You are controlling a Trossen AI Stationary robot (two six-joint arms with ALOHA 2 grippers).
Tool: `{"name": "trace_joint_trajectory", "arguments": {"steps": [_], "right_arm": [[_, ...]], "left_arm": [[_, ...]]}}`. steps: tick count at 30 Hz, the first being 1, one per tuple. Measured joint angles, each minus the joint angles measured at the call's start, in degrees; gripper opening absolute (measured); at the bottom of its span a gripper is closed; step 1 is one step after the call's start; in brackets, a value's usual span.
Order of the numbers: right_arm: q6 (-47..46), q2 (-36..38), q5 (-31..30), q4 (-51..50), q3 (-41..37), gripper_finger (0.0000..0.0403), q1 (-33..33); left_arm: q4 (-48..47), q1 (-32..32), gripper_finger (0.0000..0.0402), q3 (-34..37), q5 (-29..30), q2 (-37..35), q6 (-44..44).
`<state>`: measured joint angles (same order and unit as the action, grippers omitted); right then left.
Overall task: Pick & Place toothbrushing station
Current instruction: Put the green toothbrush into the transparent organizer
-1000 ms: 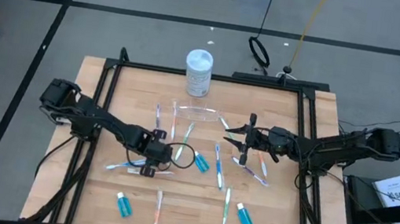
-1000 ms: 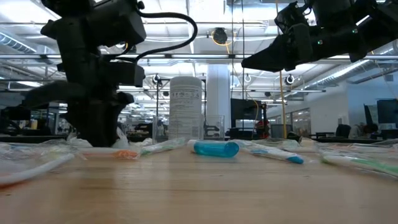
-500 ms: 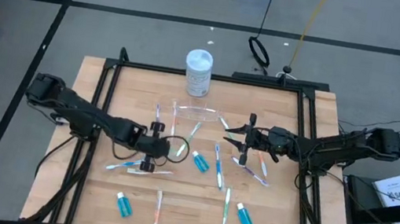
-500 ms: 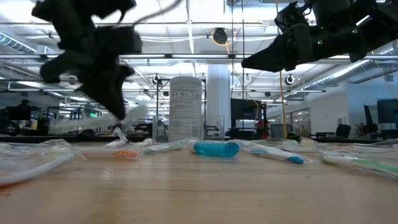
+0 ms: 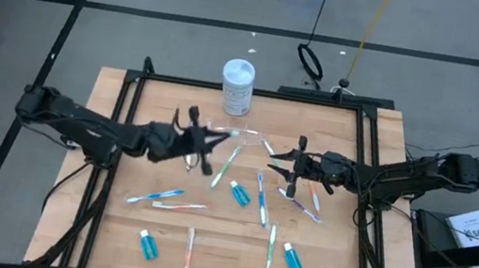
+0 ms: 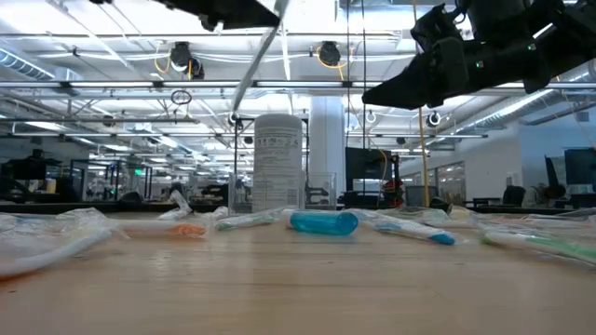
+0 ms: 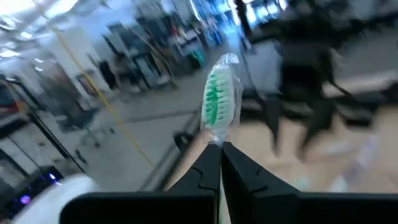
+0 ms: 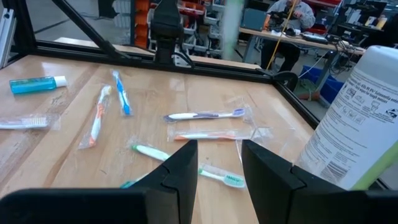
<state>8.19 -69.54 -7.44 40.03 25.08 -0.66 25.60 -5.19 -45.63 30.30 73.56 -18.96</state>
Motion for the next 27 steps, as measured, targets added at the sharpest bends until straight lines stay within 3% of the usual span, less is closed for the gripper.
{"name": "trace_joint_trajectory", "arguments": {"steps": [7, 11, 14, 16, 18, 21, 27], "right_arm": [[0.0, 0.0, 0.0, -0.1, 0.0, 0.0116, 0.0], [0.0, 0.0, 0.0, -0.2, 0.0, 0.0116, 0.0], [0.4, 0.0, 0.0, -0.2, 0.0, 0.0116, 0.0], [0.9, 0.0, 0.0, -0.2, 0.0, 0.0116, 0.0], [1.3, 0.0, 0.0, -0.2, 0.0, 0.0116, 0.0], [1.7, 0.0, 0.0, -0.2, 0.0, 0.0116, 0.0], [1.7, 0.0, 0.0, -0.4, 0.0, 0.0116, 0.0]], "left_arm": [[4.2, 12.3, 0.0003, 1.0, -3.6, 2.6, 7.0], [12.6, 17.5, 0.0003, 5.1, -7.1, 6.8, 14.2], [21.5, 18.1, 0.0003, 9.4, -8.3, 10.5, 18.2], [27.7, 17.7, 0.0005, 11.8, -4.9, 12.8, 17.5], [31.7, 17.4, 0.0003, 13.7, 2.5, 14.6, 15.9], [32.4, 17.7, 0.0003, 15.0, 9.2, 16.3, 15.0], [28.3, 18.2, 0.0026, 15.1, 9.7, 17.2, 14.8]]}}
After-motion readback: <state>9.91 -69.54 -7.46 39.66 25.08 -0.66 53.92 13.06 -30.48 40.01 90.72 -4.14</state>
